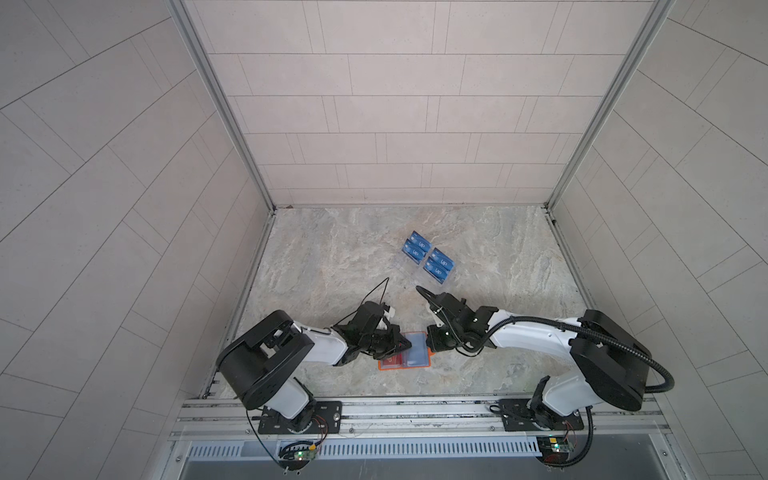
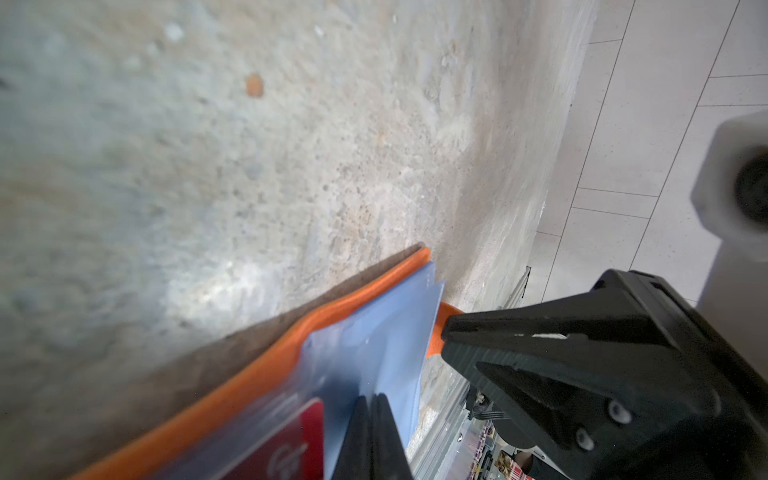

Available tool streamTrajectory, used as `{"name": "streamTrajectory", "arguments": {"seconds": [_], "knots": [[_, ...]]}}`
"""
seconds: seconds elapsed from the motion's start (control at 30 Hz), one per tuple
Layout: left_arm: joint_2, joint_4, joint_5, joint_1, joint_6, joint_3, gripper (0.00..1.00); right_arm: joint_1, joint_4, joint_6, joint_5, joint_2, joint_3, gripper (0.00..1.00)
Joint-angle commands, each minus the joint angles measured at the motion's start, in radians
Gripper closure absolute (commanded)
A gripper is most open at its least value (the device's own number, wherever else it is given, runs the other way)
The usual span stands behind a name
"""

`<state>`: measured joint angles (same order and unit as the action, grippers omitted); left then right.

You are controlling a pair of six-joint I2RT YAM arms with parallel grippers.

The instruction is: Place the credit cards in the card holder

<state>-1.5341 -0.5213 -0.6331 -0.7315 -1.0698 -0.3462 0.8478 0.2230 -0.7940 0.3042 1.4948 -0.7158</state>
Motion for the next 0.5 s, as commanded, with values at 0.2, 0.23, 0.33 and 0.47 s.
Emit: {"name": "streamTrajectory", "arguments": {"seconds": [0.2,0.23,0.33,0.47], "knots": [[0.016,-0.004,-0.097,0.031,0.080,-0.007,1.00,-0.006,-0.037,-0.001,0.019,0.010,0.005,0.88],[0.016,-0.009,-0.101,0.030,0.080,-0.007,1.00,-0.005,-0.037,0.000,0.019,0.010,0.004,0.88],[0.015,-0.016,-0.099,0.031,0.082,0.003,1.00,-0.005,-0.047,0.000,0.024,0.010,0.007,0.88],[0.003,-0.041,-0.105,0.030,0.076,0.013,1.00,-0.005,-0.069,-0.002,0.044,0.012,0.013,0.88]]}}
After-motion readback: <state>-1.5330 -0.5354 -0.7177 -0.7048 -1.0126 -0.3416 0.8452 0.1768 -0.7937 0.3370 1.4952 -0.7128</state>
